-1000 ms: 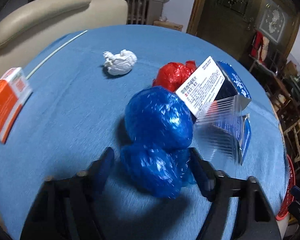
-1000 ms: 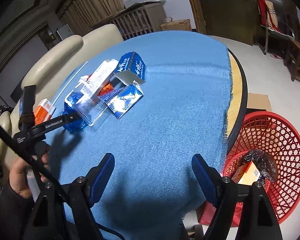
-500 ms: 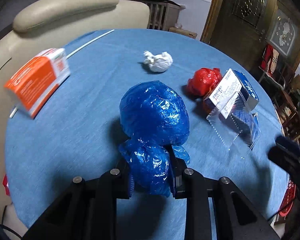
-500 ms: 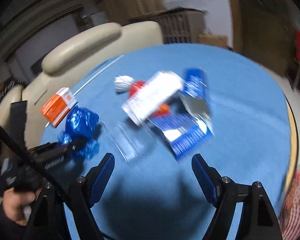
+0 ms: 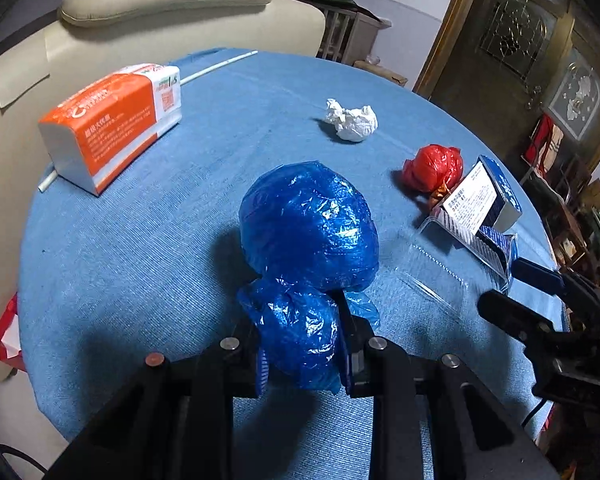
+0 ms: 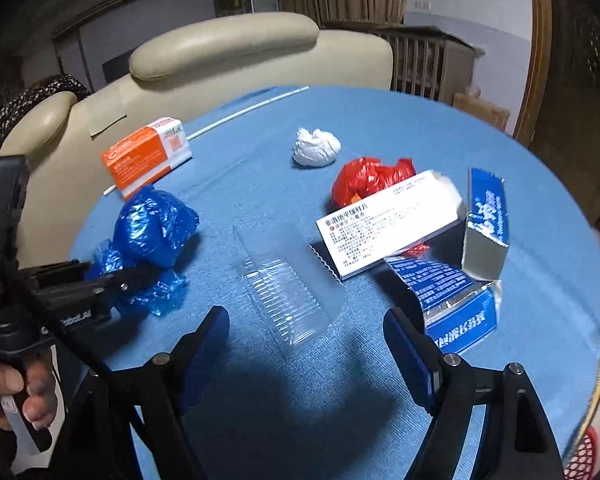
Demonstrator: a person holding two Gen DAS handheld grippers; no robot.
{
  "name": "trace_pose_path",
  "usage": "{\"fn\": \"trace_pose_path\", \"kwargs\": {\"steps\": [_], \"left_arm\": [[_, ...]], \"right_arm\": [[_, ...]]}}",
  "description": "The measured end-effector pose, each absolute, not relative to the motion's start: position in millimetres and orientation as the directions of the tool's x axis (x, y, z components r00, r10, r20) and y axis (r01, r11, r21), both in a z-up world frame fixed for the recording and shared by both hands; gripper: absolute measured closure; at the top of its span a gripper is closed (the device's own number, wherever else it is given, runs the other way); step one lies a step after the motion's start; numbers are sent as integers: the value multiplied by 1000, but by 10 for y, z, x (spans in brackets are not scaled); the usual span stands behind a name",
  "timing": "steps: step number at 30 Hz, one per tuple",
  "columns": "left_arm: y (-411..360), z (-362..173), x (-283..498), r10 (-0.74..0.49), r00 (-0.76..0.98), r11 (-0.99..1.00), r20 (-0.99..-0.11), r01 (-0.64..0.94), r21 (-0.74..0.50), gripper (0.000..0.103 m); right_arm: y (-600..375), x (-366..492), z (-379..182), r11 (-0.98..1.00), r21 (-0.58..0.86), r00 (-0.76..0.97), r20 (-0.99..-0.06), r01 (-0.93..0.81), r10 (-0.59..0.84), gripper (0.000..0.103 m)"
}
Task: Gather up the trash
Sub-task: 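Grasp clear plastic tray with right tool while left tool holds blue bag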
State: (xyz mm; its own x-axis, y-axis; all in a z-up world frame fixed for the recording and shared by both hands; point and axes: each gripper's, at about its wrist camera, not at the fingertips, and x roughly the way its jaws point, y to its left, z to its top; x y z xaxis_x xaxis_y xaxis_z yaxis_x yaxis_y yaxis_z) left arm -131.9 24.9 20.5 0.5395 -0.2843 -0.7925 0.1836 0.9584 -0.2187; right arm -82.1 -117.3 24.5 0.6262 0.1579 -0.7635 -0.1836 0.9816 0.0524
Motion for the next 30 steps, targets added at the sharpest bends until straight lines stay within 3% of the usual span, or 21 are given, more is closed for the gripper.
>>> {"fn": "trace_pose_path", "kwargs": {"steps": [7, 8, 9, 10, 12, 23, 26, 27, 28, 30], "left_arm": [[235, 185, -1293, -283, 530, 958, -799, 192, -212, 74], [229, 189, -1292, -283, 529, 958, -800, 192, -212, 74], [229, 195, -1299, -280, 531, 959, -800, 193, -207, 74], [229, 199, -1303, -277, 533, 960, -800, 193, -203, 74], [219, 218, -1315, -272, 535, 961, -800, 192, -198, 74], [120, 427, -1538, -246, 574, 967, -781, 196, -160, 74], [116, 448, -1602, -239, 577, 969, -781, 191, -156, 74], [119, 452, -1612, -236, 578, 970, -781, 188, -153, 74], [128, 453, -1625, -235, 577, 970, -783, 188, -153, 74], [153, 460, -1644, -231, 579, 971, -782, 182, -153, 74]], "right_arm": [[-1256, -479, 4, 965, 191, 562, -785, -180, 260, 23], [-1258, -450, -38, 959, 213, 549, -788, -185, 280, 30], [-1257, -433, -61, 957, 224, 545, -787, -184, 289, 56], [-1265, -427, -67, 956, 234, 545, -785, -177, 293, 75], [-1291, -434, -67, 942, 289, 526, -781, -173, 336, 94], [-1454, -888, 136, 929, 345, 586, -729, -132, 354, 94], [-1563, -950, 74, 942, 327, 580, -754, -78, 310, 84], [-1578, -957, 49, 940, 333, 569, -760, -77, 315, 55], [-1596, -1011, 47, 941, 331, 570, -760, -74, 312, 3], [-1635, -1167, 110, 935, 344, 610, -724, -86, 323, 0]]}}
